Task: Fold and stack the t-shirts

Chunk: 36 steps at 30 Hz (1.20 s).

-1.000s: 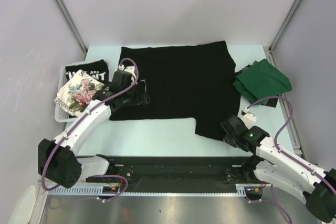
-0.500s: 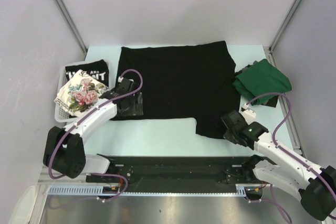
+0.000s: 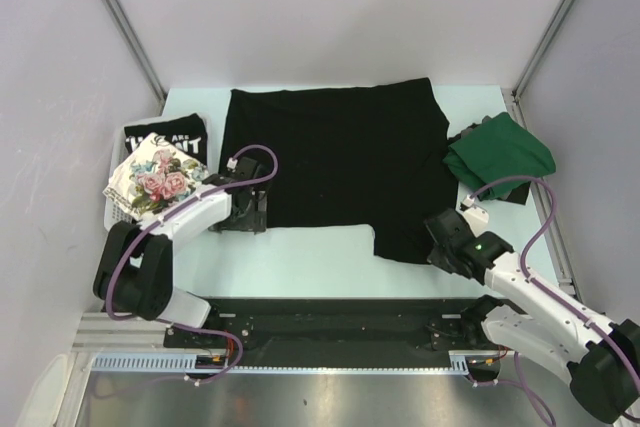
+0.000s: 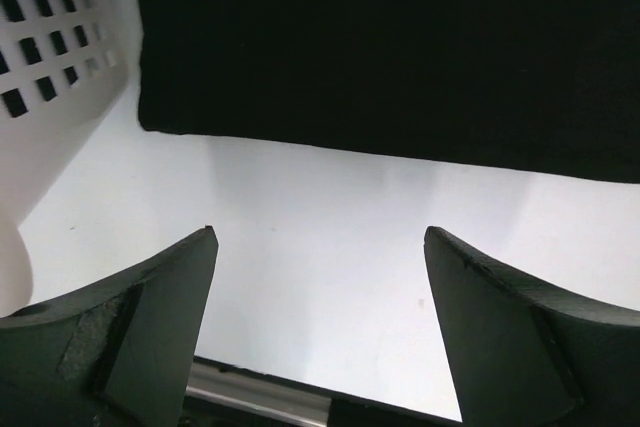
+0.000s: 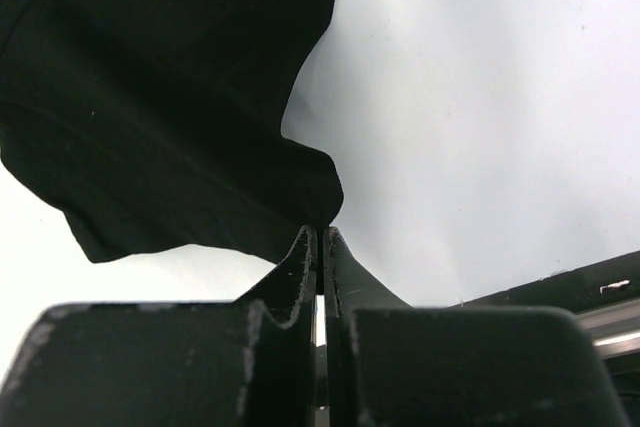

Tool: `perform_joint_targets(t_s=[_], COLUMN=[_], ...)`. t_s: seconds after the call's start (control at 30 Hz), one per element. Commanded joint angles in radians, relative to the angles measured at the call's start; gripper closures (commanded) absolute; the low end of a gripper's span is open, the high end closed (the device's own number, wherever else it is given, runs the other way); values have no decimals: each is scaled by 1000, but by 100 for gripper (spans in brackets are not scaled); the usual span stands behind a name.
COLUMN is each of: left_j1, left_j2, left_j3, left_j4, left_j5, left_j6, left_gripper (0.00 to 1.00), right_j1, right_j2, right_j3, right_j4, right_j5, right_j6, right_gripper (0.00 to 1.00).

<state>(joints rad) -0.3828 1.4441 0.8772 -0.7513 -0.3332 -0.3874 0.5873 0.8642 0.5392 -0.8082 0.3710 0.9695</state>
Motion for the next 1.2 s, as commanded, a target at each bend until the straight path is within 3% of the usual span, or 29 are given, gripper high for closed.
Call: perform_joint_targets(t_s=[0.0, 0.33, 0.57, 0.83, 1.17], left_j1=[9, 15, 19, 19, 19], left_j2=[38, 119, 156, 148, 159], left_j3=[48, 143, 177, 175, 120], left_j4=[-52, -80, -92, -97, -82], left_j5=[-102, -153, -138, -119, -20], left_j6=[28, 35, 33, 32, -5], left_gripper=[10, 9, 9, 9, 9], right_j1=[-12, -109, -207, -218, -221], right_j2=[6, -65, -30, 55, 87], right_j3=[38, 62, 105, 130, 133], right_j4=[21, -25, -114, -216, -184], right_j5=[0, -3, 29, 95, 83], right_j6=[-28, -49, -20, 46, 31], right_gripper=[100, 100, 100, 100, 100])
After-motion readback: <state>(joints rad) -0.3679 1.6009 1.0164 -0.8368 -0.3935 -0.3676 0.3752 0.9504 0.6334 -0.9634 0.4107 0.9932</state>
